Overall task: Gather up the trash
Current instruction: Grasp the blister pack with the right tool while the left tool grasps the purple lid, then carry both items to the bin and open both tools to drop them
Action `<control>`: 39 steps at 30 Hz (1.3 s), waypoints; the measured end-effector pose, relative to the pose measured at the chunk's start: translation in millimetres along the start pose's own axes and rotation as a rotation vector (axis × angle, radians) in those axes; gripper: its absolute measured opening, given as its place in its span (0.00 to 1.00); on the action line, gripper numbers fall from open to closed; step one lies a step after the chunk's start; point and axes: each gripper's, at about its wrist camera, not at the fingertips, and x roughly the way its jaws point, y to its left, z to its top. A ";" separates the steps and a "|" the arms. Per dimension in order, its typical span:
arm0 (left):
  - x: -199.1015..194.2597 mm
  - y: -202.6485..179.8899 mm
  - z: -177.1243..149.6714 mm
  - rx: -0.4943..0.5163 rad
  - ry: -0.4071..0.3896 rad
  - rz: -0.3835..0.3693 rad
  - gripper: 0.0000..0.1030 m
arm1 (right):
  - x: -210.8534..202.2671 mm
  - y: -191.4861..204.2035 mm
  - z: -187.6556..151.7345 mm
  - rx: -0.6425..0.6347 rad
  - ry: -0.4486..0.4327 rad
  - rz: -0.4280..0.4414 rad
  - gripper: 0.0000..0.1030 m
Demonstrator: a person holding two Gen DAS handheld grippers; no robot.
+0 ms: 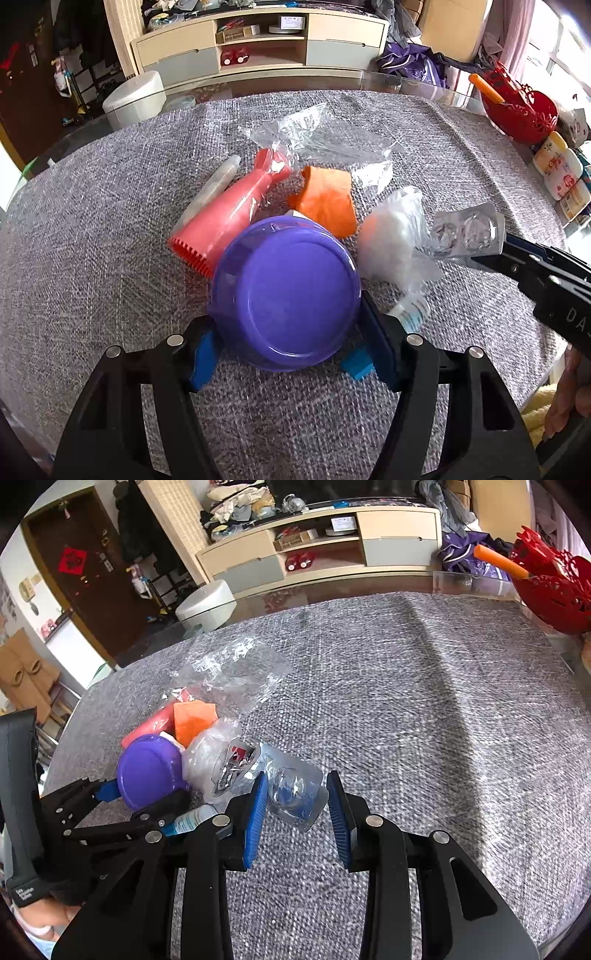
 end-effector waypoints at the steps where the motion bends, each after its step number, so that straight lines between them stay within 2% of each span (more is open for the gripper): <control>1: -2.2 0.8 -1.1 -0.002 -0.003 0.001 0.62 | -3.8 -1.4 0.1 0.003 -0.007 -0.003 0.33; 7: -31.7 12.6 -5.3 -0.030 -0.049 0.017 0.62 | -24.0 5.3 0.6 -0.001 -0.047 -0.003 0.33; 12: -71.3 16.2 -11.2 -0.039 -0.108 0.026 0.62 | -52.0 15.9 -7.2 -0.021 -0.080 0.000 0.33; 21: -141.4 8.0 -62.5 -0.025 -0.178 -0.004 0.62 | -105.9 35.5 -41.4 -0.043 -0.117 -0.005 0.33; 30: -177.4 1.7 -132.5 -0.023 -0.177 -0.045 0.62 | -132.2 50.8 -105.6 -0.072 -0.080 -0.004 0.33; 39: -162.8 0.3 -196.5 -0.030 -0.093 -0.076 0.62 | -118.0 59.7 -163.2 -0.093 0.012 -0.018 0.33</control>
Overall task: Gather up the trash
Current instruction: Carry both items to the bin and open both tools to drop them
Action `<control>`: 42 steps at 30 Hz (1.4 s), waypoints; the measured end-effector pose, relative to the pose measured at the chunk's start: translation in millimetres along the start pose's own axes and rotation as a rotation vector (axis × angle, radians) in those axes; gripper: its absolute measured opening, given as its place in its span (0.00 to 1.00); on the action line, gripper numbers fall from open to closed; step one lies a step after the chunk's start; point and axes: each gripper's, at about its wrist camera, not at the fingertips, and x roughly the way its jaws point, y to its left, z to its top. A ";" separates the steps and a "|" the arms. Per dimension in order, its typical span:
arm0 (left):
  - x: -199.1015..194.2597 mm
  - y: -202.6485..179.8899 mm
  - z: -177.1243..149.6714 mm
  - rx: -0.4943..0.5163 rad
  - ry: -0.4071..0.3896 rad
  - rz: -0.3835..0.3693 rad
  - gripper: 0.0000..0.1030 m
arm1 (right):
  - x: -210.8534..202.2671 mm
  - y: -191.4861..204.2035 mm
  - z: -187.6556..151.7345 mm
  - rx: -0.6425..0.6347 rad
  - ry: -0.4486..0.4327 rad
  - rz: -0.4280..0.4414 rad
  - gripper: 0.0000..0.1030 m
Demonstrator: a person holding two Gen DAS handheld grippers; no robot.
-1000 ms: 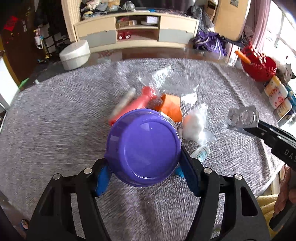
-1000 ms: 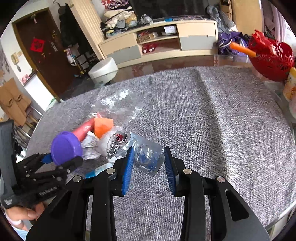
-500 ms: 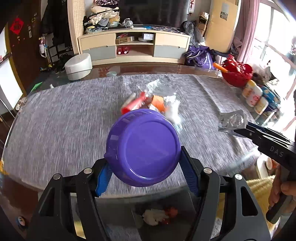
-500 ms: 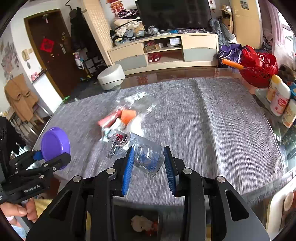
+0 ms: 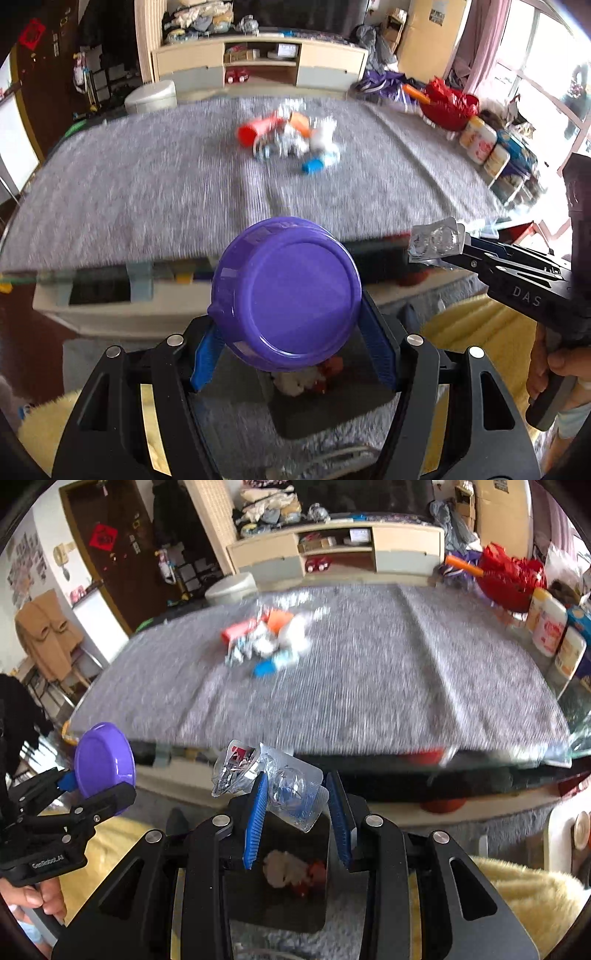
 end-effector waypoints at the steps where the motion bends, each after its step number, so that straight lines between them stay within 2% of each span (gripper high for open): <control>1: 3.2 2.1 -5.6 -0.002 0.010 -0.002 0.62 | 6.1 0.5 -7.5 0.001 0.019 -0.001 0.33; 10: 50.7 3.7 -60.5 -0.040 0.161 -0.060 0.62 | 52.8 2.6 -55.6 0.018 0.163 -0.006 0.33; 14: 69.7 4.8 -77.3 -0.052 0.223 -0.080 0.62 | 71.4 1.6 -68.7 0.032 0.233 0.000 0.33; 18: 83.2 4.2 -85.1 -0.056 0.267 -0.100 0.62 | 81.6 2.8 -70.4 0.035 0.262 0.002 0.33; 26: 91.8 4.3 -85.8 -0.056 0.298 -0.105 0.63 | 88.9 0.5 -71.1 0.056 0.287 0.001 0.38; 27: 93.2 4.9 -86.0 -0.058 0.302 -0.107 0.65 | 89.8 -0.6 -71.4 0.061 0.290 -0.001 0.44; 29: 94.4 6.1 -86.1 -0.062 0.305 -0.107 0.70 | 90.3 -2.4 -71.1 0.065 0.291 0.001 0.50; 34: 94.1 8.3 -80.2 -0.060 0.296 -0.087 0.81 | 88.1 -9.2 -64.8 0.086 0.281 0.006 0.51; 38: 86.1 15.6 -70.4 -0.062 0.270 -0.053 0.84 | 76.2 -18.5 -52.5 0.115 0.241 0.002 0.55; 42: 69.1 24.9 -53.3 -0.067 0.212 -0.027 0.84 | 52.8 -26.8 -29.9 0.135 0.159 -0.007 0.59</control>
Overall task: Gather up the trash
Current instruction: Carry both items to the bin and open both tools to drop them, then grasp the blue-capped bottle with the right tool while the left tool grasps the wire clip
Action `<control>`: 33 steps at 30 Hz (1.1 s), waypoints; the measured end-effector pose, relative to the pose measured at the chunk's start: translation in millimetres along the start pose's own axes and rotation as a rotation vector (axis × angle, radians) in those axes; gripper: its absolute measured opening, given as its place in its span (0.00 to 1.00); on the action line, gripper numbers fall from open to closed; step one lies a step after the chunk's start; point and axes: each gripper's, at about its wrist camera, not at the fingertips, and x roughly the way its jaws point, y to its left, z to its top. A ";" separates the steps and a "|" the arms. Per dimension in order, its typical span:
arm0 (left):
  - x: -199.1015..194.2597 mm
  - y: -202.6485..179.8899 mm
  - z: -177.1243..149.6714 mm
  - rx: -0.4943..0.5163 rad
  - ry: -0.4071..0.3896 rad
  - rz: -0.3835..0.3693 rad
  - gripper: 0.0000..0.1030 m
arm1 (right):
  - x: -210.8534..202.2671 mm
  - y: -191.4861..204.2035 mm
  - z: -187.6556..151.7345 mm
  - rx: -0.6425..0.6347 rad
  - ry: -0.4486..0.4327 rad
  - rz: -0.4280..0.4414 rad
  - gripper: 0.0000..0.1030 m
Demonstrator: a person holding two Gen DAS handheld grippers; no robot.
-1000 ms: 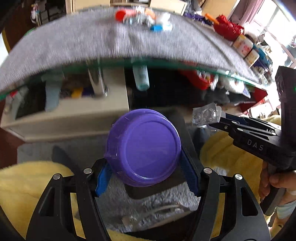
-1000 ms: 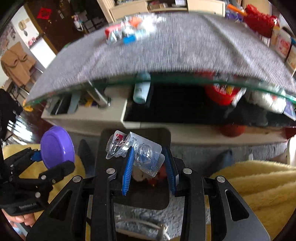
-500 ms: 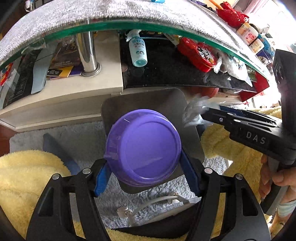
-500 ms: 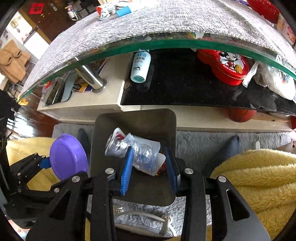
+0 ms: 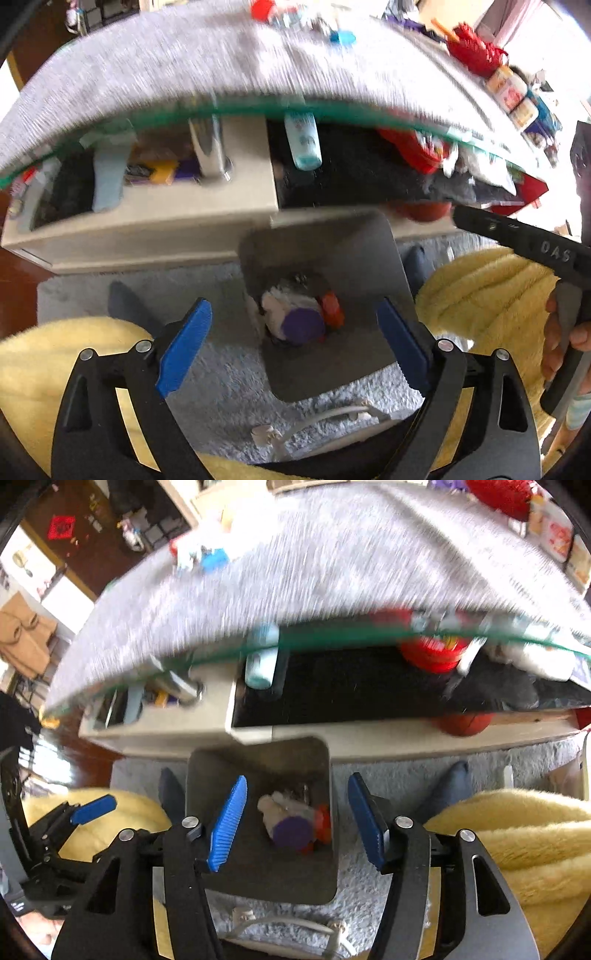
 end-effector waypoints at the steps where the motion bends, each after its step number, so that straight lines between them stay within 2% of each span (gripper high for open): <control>1: -6.1 2.2 4.4 -0.001 -0.018 0.005 0.84 | -5.4 0.3 4.0 0.001 -0.017 -0.002 0.59; 7: -37.5 12.6 37.6 -0.013 -0.107 0.031 0.84 | -32.9 3.6 38.4 -0.014 -0.113 -0.005 0.61; 16: -54.8 30.5 93.9 -0.034 -0.171 0.077 0.84 | -26.0 27.6 84.9 -0.097 -0.159 0.002 0.61; 22: -55.0 33.5 136.6 -0.033 -0.189 0.084 0.82 | -5.4 46.6 111.6 -0.165 -0.160 0.027 0.61; 25: -48.3 34.7 154.5 -0.034 -0.176 0.081 0.73 | 7.7 53.9 121.2 -0.199 -0.151 0.032 0.61; 33: -30.7 31.3 192.5 -0.029 -0.162 0.073 0.72 | 39.2 55.5 140.2 -0.219 -0.116 0.048 0.61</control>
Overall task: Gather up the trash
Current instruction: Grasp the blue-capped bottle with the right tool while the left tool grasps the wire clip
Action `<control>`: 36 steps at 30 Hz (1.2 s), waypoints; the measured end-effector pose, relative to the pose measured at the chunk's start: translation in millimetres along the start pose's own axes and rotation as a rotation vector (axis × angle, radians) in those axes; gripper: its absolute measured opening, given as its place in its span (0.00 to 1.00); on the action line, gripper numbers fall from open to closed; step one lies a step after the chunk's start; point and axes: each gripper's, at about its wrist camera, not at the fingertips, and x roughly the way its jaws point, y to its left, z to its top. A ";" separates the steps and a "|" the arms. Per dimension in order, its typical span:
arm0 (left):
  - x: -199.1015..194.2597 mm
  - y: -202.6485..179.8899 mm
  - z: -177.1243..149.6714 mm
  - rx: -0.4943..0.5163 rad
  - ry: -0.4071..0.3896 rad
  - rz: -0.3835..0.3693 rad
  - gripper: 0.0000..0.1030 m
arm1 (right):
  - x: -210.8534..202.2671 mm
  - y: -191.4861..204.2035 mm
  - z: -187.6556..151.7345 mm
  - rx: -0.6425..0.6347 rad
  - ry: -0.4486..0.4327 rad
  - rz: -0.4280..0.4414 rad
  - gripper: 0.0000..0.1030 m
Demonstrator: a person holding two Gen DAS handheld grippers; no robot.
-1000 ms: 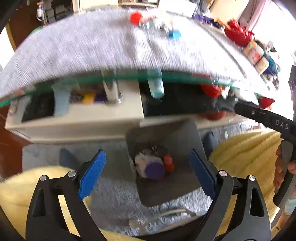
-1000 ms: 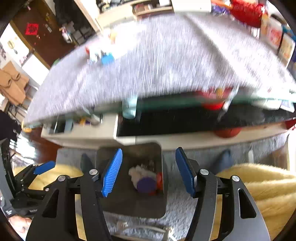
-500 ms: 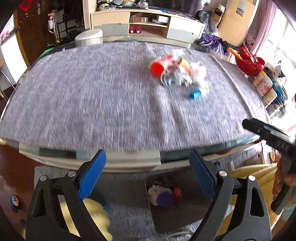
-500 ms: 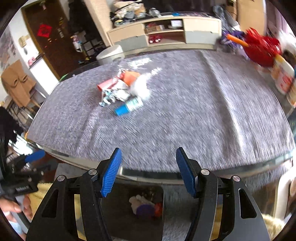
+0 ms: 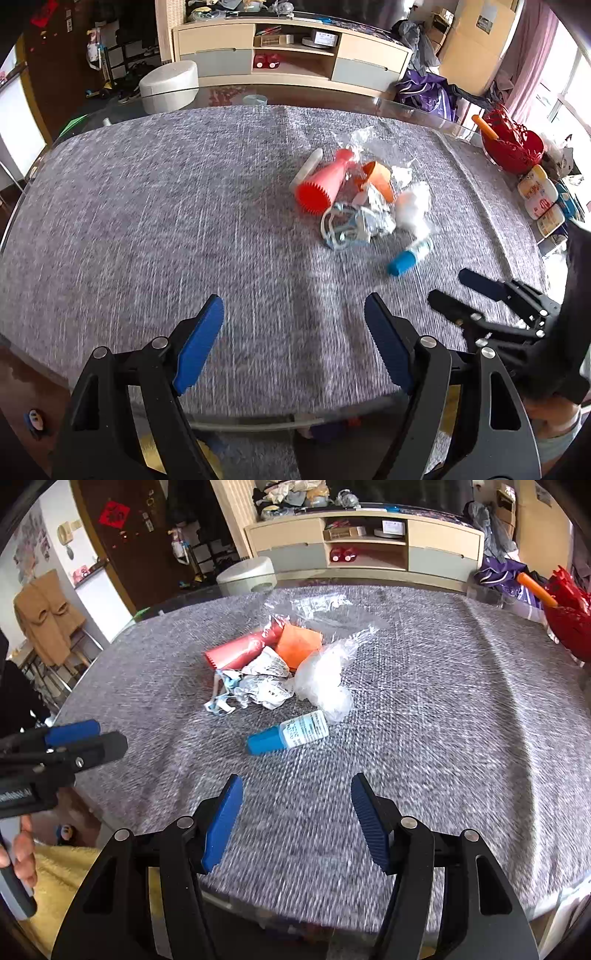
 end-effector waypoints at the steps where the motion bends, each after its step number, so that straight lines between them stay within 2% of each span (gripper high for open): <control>1: 3.1 -0.9 4.1 0.001 0.002 -0.002 0.72 | 2.3 -1.1 0.1 0.003 0.004 0.008 0.61; 12: 36.1 -4.2 26.3 -0.001 0.038 -0.016 0.72 | 17.3 9.4 8.2 -0.054 0.001 0.032 0.62; 20: 63.3 -13.1 37.1 0.018 0.075 -0.033 0.69 | 26.4 14.5 15.4 -0.091 -0.035 -0.010 0.62; 23: 72.7 -17.3 41.3 0.023 0.086 -0.045 0.66 | 27.3 13.9 16.6 -0.108 -0.047 -0.024 0.58; 27: 82.0 -23.9 46.1 0.034 0.099 -0.066 0.59 | 23.3 10.3 13.6 -0.112 -0.042 -0.020 0.58; 30: 85.2 -27.0 46.6 0.044 0.099 -0.062 0.57 | 18.5 4.9 11.1 -0.091 -0.034 -0.012 0.58; 32: 85.2 -27.9 46.8 0.052 0.092 -0.043 0.50 | 16.3 -1.1 10.2 -0.066 -0.027 -0.003 0.58; 34: 85.4 -26.9 48.1 0.053 0.086 -0.030 0.33 | 12.5 -7.7 7.7 -0.042 -0.027 -0.004 0.58; 36: 84.8 -25.7 48.2 0.052 0.086 -0.042 0.22 | 10.1 -11.7 5.3 -0.030 -0.026 -0.010 0.58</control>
